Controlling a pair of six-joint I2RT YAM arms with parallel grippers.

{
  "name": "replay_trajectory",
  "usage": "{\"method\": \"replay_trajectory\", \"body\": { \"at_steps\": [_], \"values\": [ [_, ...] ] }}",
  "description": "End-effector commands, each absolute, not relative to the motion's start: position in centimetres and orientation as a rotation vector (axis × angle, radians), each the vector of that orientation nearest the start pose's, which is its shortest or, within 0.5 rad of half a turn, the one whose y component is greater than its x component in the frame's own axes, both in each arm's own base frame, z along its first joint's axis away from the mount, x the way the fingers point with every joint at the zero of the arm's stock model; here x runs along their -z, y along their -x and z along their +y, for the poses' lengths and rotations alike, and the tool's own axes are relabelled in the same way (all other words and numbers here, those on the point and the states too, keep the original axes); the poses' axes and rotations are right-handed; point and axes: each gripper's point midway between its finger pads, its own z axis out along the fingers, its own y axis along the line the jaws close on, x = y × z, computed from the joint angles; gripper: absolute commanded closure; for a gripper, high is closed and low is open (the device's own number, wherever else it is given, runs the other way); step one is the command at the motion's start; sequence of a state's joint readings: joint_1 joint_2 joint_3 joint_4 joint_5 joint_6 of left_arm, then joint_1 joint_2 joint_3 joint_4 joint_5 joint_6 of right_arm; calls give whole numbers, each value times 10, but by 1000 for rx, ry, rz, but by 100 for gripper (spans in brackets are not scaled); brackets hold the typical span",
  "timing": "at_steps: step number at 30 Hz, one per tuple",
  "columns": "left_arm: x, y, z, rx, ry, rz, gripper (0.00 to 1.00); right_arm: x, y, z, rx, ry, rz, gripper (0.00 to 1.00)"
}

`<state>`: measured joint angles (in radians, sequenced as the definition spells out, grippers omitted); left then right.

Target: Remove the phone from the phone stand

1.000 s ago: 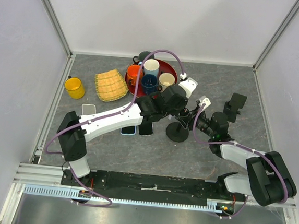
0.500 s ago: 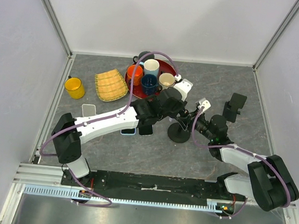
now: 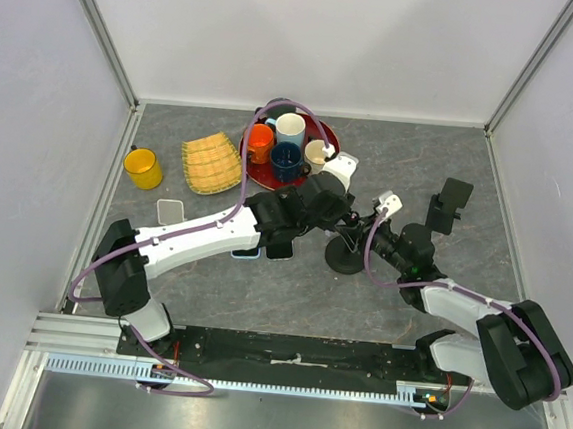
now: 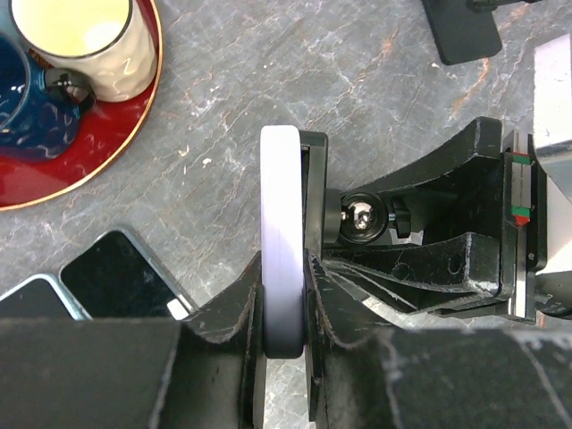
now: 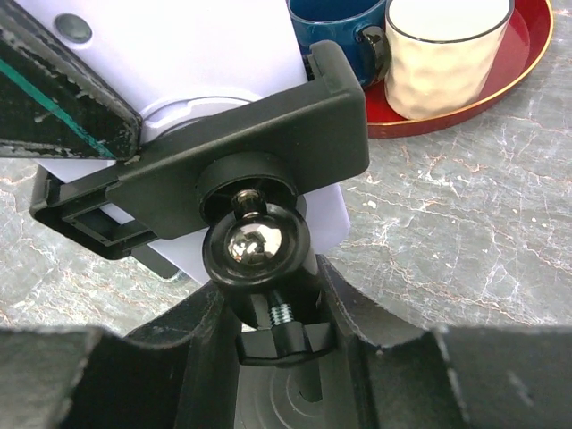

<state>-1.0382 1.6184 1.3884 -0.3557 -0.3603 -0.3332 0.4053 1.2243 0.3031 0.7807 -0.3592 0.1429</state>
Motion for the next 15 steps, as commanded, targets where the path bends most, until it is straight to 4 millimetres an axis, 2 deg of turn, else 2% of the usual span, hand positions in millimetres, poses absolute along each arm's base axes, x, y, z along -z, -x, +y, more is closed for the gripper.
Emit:
{"method": "replay_trajectory", "body": {
  "at_steps": [1, 5, 9, 15],
  "values": [
    [-222, -256, -330, 252, -483, 2182, 98, -117, -331, 141, -417, 192, 1758, 100],
    [-225, -260, -322, 193, -440, 2185, 98, -115, -324, 140, -393, 175, 1764, 100],
    [-232, -259, -322, 225, -414, 2174, 98, -112, -318, 131, -362, 116, 1766, 100],
    [-240, -262, -322, 240, -382, 2150, 98, -110, -313, 130, -357, 105, 1767, 100]
  ]
}}
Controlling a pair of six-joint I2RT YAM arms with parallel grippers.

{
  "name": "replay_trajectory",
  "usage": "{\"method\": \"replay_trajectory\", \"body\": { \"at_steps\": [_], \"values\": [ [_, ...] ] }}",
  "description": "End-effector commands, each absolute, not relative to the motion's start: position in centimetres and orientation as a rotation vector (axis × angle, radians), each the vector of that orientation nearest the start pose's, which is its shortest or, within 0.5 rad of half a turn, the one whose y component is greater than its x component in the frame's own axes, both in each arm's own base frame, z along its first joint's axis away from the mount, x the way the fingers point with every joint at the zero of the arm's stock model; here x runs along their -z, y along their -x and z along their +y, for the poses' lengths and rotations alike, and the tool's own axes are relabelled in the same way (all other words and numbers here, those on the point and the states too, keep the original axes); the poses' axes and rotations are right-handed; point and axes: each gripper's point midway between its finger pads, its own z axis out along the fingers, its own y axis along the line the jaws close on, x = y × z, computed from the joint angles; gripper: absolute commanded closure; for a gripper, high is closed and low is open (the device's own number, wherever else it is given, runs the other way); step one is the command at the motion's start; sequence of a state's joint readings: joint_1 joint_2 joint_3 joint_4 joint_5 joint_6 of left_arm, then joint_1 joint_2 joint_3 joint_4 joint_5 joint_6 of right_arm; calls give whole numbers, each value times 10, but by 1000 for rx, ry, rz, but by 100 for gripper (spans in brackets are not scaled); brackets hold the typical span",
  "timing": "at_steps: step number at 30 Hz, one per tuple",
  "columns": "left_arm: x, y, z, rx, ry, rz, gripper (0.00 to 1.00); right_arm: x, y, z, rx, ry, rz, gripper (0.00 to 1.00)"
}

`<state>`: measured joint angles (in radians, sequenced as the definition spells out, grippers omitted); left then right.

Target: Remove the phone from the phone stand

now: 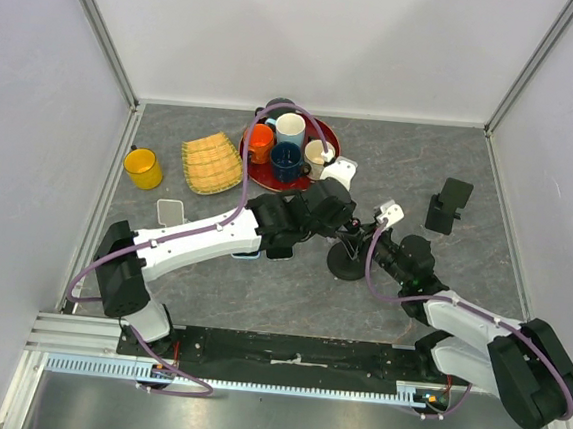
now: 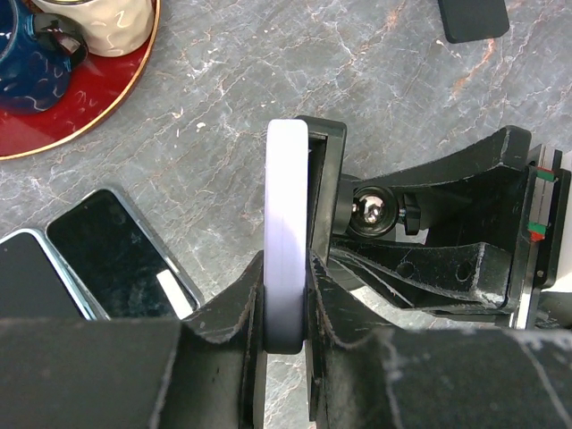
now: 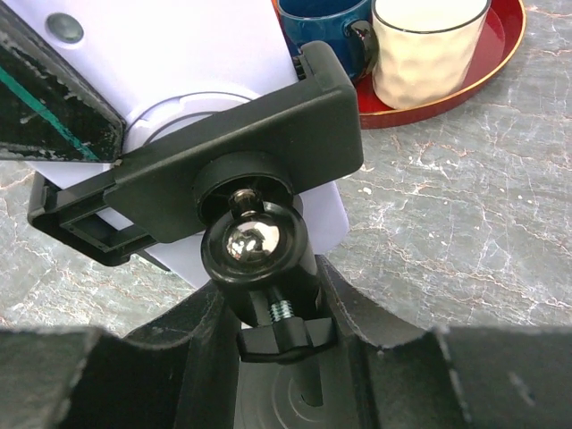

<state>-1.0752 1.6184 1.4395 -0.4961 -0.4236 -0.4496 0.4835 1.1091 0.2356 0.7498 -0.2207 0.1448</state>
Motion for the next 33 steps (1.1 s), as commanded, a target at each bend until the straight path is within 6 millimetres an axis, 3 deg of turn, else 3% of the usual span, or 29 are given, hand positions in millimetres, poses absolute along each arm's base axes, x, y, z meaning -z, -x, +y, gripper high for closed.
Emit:
{"method": "replay_trajectory", "body": {
  "at_steps": [1, 7, 13, 18, 27, 29, 33],
  "values": [
    [-240, -263, -324, 245, -376, 2145, 98, -109, -312, 132, -358, 113, 1768, 100],
    [-254, -283, -322, 191, -275, 2068, 98, -108, -306, 134, -332, 104, 1769, 100],
    [-272, -307, -335, 185, -244, 1990, 98, -106, -298, 133, -322, 59, 1764, 100],
    [-285, -333, -324, 167, -185, 1960, 98, -104, -291, 134, -340, 50, 1766, 100],
    [-297, -344, -341, 205, -215, 1917, 98, -102, -289, 139, -354, 75, 1773, 100],
    [-306, -347, -345, 242, -207, 1892, 98, -102, -290, 141, -362, 77, 1771, 100],
    [-330, -356, -333, 270, -165, 1853, 98, -106, -295, 137, -325, 64, 1761, 100]
  ]
}}
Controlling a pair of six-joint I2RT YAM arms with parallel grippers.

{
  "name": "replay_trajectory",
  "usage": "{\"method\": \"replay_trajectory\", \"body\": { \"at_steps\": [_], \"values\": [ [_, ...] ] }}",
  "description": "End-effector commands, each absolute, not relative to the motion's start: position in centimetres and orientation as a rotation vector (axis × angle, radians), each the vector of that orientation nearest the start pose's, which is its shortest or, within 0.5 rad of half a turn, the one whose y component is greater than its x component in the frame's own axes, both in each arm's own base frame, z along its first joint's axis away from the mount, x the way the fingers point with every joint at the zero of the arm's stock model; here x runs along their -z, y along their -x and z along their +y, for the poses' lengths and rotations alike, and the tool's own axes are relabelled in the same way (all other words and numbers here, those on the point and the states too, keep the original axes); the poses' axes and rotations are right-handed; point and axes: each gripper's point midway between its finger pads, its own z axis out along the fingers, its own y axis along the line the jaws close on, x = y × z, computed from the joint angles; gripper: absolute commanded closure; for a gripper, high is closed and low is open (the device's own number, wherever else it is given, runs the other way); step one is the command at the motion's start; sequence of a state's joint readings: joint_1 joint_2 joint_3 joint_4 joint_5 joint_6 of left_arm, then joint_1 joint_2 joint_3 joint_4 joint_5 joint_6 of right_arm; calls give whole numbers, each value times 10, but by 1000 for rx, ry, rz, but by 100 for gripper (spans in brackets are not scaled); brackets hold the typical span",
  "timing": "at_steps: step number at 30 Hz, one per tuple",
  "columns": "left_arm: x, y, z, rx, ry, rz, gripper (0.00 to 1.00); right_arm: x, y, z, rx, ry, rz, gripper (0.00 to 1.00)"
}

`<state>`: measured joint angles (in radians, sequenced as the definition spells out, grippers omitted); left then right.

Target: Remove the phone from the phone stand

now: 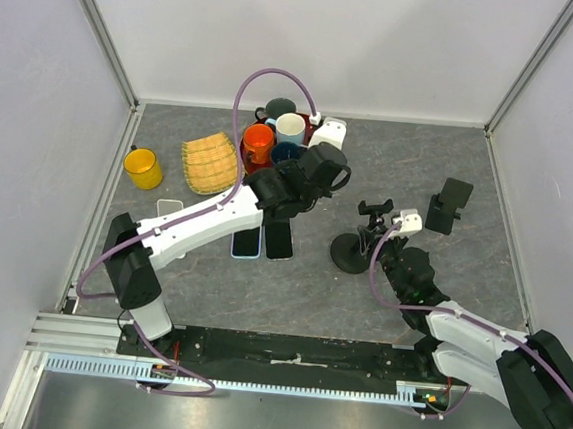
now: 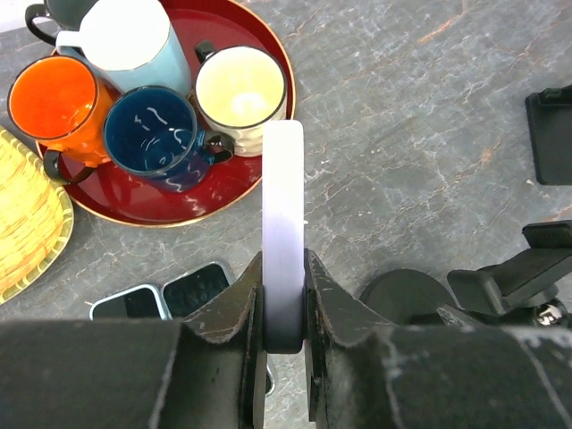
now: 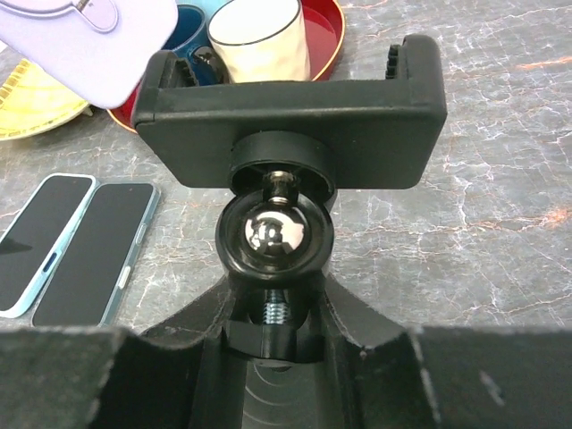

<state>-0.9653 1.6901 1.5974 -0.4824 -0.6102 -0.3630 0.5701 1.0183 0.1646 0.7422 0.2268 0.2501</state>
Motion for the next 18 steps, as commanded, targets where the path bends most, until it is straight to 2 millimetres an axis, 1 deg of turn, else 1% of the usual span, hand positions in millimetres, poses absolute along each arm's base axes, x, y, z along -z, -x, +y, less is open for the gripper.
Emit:
{"method": "replay_trajectory", "body": {
  "at_steps": [1, 2, 3, 5, 6, 7, 8, 9, 10, 11, 12, 13, 14, 15, 16, 17, 18],
  "values": [
    [-332, -357, -328, 269, -160, 1850, 98, -108, -298, 135, -306, 62, 1756, 100],
    [-335, -356, -324, 274, -160, 1848, 98, -112, -302, 133, -282, 54, 1748, 100],
    [-337, -353, -313, 271, -152, 1846, 98, -116, -306, 126, -237, 32, 1737, 100],
    [-336, -346, -305, 279, -156, 1848, 98, -125, -317, 119, -178, -21, 1715, 100],
    [-330, -339, -295, 282, -166, 1856, 98, -129, -322, 111, -137, -64, 1703, 100],
    [-329, -333, -290, 292, -175, 1860, 98, -133, -326, 110, -117, -74, 1693, 100],
    [-325, -326, -290, 320, -199, 1870, 98, -139, -335, 111, -92, -87, 1687, 100],
    [-308, -319, -286, 316, -224, 1903, 98, -143, -340, 109, -62, -97, 1683, 100],
    [-316, -309, -277, 344, -217, 1893, 98, -147, -345, 102, 3, -103, 1674, 100],
    [-311, -304, -272, 352, -208, 1908, 98, -151, -354, 101, 47, -107, 1666, 100],
    [-299, -297, -264, 331, -219, 1938, 98, -155, -359, 99, 72, -109, 1656, 100],
    [-306, -290, -255, 349, -209, 1926, 98, -160, -366, 95, 96, -106, 1637, 100],
    [-305, -286, -249, 352, -193, 1933, 98, -162, -377, 95, 105, -109, 1635, 100],
    [-297, -282, -242, 342, -192, 1952, 98, -163, -384, 92, 108, -115, 1632, 100],
    [-293, -278, -236, 333, -190, 1966, 98, -167, -394, 80, 119, -150, 1614, 100],
    [-300, -272, -228, 349, -174, 1951, 98, -167, -404, 81, 118, -143, 1614, 100],
    [-292, -269, -222, 335, -171, 1963, 98, -168, -411, 76, 129, -145, 1609, 100]
  ]
}}
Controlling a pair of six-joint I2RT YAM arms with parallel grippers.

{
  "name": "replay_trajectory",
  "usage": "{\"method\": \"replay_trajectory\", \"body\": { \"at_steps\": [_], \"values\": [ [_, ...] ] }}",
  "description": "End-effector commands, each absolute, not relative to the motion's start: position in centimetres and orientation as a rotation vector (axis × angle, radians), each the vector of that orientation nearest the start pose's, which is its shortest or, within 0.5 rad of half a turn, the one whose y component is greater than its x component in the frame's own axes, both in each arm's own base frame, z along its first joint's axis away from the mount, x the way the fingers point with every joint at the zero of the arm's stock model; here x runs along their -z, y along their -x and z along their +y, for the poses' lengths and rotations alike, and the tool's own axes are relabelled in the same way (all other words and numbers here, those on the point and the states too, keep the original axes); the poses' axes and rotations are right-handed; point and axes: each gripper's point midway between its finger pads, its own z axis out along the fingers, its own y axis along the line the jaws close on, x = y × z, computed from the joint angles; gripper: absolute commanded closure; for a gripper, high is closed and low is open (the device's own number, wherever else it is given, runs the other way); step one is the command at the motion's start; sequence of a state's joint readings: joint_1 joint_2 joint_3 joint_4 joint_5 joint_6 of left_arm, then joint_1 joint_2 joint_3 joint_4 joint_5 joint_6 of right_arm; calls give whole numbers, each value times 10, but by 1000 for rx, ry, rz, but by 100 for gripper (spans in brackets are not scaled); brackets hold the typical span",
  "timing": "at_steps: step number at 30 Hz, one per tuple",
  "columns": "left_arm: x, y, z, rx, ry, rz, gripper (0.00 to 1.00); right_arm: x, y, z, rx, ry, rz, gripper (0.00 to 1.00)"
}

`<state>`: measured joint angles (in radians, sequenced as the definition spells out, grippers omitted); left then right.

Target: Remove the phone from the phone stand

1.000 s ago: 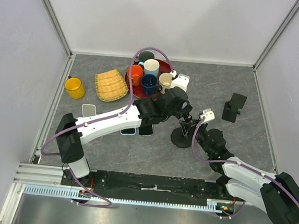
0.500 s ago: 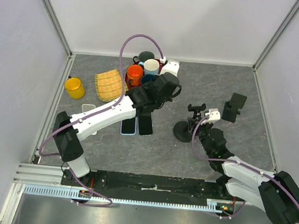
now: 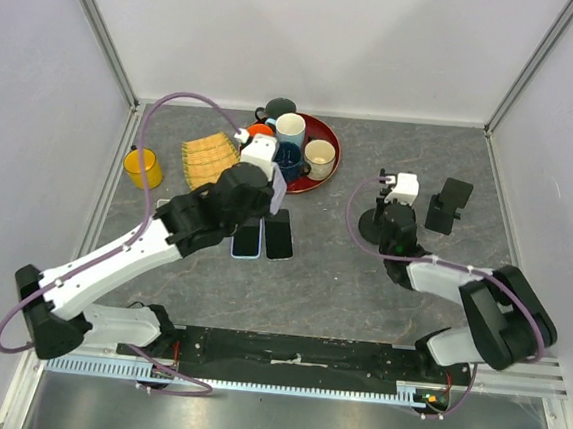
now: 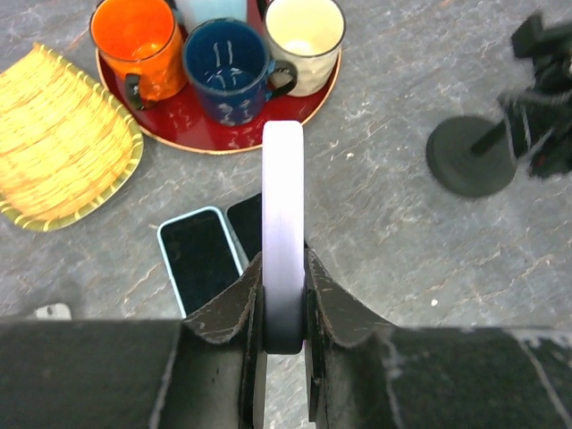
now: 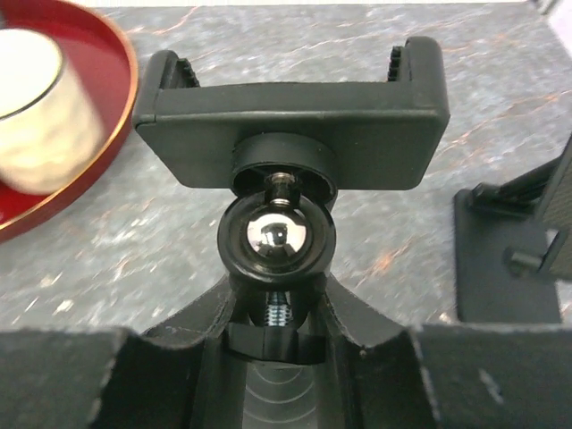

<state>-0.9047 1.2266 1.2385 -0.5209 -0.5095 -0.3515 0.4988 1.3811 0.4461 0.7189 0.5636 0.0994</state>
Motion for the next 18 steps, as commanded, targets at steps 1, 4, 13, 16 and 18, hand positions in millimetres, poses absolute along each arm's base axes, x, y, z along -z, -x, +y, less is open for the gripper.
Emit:
{"method": "replay_trajectory", "body": {
  "at_steps": [1, 4, 13, 16, 18],
  "values": [
    [-292, -265, -216, 331, -164, 1968, 98, -171, -418, 65, 150, -160, 1597, 100],
    [-292, -257, -198, 320, -129, 1959, 98, -168, -442, 57, 185, -127, 1607, 100],
    [-291, -251, -173, 297, -85, 1957, 98, -152, -461, 59, 153, -123, 1679, 79],
    [-293, -256, -177, 304, -92, 1957, 98, -161, -453, 59, 141, -119, 1684, 51],
    [-295, -261, -177, 304, -84, 1955, 98, -171, -447, 57, 143, -111, 1685, 34]
  ]
}}
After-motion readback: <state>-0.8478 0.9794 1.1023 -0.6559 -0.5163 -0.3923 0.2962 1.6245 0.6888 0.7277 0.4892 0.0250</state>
